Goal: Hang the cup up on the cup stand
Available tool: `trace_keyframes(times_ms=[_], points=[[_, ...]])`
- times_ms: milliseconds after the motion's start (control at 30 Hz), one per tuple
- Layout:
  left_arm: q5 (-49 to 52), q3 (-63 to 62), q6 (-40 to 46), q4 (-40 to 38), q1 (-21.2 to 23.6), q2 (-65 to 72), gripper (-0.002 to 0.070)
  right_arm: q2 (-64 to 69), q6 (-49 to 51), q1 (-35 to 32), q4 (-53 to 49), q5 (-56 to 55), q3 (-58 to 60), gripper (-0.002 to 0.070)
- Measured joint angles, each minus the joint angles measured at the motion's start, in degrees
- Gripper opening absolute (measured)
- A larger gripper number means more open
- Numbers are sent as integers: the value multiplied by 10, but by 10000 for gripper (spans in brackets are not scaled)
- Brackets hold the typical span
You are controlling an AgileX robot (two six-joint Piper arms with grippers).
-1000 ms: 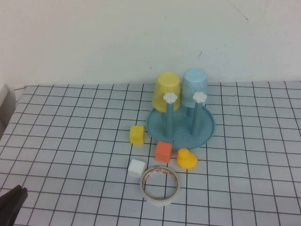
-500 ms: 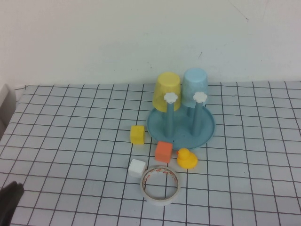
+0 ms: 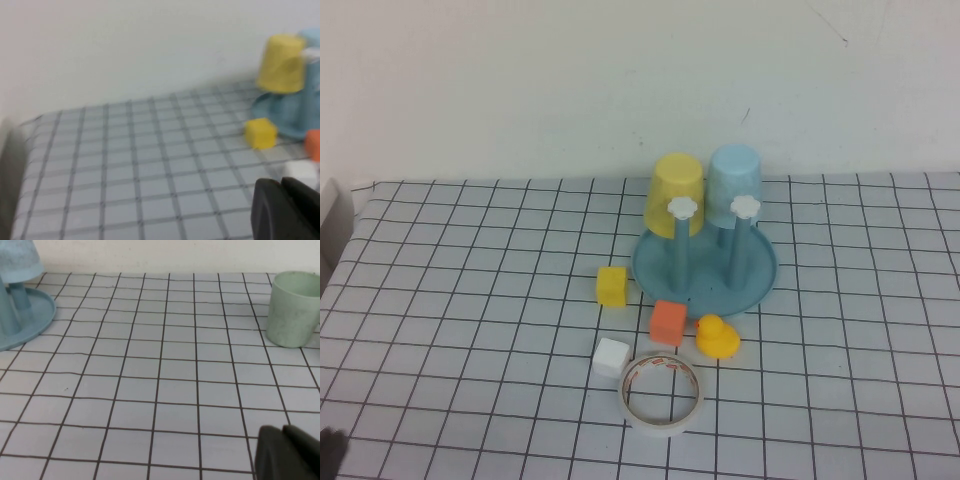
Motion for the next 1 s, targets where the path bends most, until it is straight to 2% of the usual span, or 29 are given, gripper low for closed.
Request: trace_keyframes(times_ms=[100,233,367,600,833,1000], points=[[71,0,-83,85,50,-50,-1,0,0,0,0,0,0,-1],[129,0,-94,107,83,-97,-1,0,0,0,0,0,0,-1],[138,6,-94,129,101,-117,-1,0,0,0,0,0,0,-1],[104,46,-89,125,134,-119,-1,0,-1,0,1,0,0,-1],[141,46,9,99,134,-119,-1,0,-1,0,1,0,0,-1],[153,46,-17,77,134,-119,-2,0,-1,0,1,0,0,-1]])
